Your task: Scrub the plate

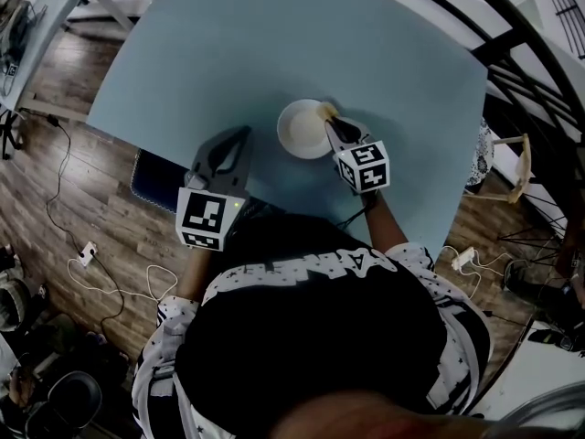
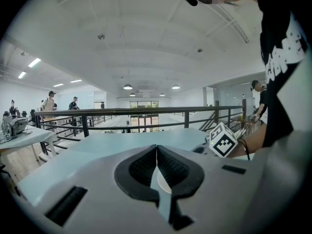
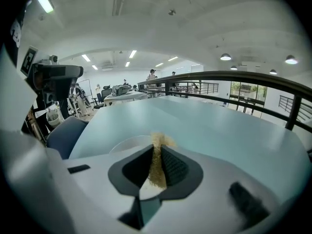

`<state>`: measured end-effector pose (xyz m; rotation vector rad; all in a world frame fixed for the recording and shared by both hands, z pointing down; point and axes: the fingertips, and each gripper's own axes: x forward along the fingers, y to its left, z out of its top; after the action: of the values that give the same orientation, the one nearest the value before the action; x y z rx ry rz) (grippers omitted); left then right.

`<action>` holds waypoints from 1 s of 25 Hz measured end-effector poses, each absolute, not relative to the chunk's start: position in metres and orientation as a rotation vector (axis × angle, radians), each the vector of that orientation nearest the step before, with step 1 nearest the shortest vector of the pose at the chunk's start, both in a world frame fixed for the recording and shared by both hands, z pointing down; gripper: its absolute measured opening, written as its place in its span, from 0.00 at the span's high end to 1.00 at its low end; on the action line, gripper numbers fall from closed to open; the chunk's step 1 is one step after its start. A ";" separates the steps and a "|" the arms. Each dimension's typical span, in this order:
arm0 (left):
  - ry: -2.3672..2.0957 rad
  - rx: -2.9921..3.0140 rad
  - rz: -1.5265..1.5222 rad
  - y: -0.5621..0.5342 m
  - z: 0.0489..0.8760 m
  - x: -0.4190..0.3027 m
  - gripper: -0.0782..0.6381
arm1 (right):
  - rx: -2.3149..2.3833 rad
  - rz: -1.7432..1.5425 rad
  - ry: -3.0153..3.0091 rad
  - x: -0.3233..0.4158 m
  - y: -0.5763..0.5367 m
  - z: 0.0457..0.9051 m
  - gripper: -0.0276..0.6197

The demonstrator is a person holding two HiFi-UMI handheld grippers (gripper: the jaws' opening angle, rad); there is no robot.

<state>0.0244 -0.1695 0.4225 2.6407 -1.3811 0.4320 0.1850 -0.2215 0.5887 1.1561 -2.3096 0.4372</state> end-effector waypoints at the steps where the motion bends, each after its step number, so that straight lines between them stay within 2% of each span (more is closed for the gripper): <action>1: -1.387 2.637 0.434 -0.169 0.422 0.024 0.87 | 1.162 0.436 -2.301 0.188 -0.223 0.590 0.88; 25: -1.354 2.640 0.431 -0.161 0.427 0.030 0.87 | 1.133 0.528 -2.251 0.189 -0.198 0.612 0.88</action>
<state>0.0296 -0.1612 0.4271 2.6399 -1.3544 0.4313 0.1894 -0.1983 0.6117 1.1330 -2.2506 0.5280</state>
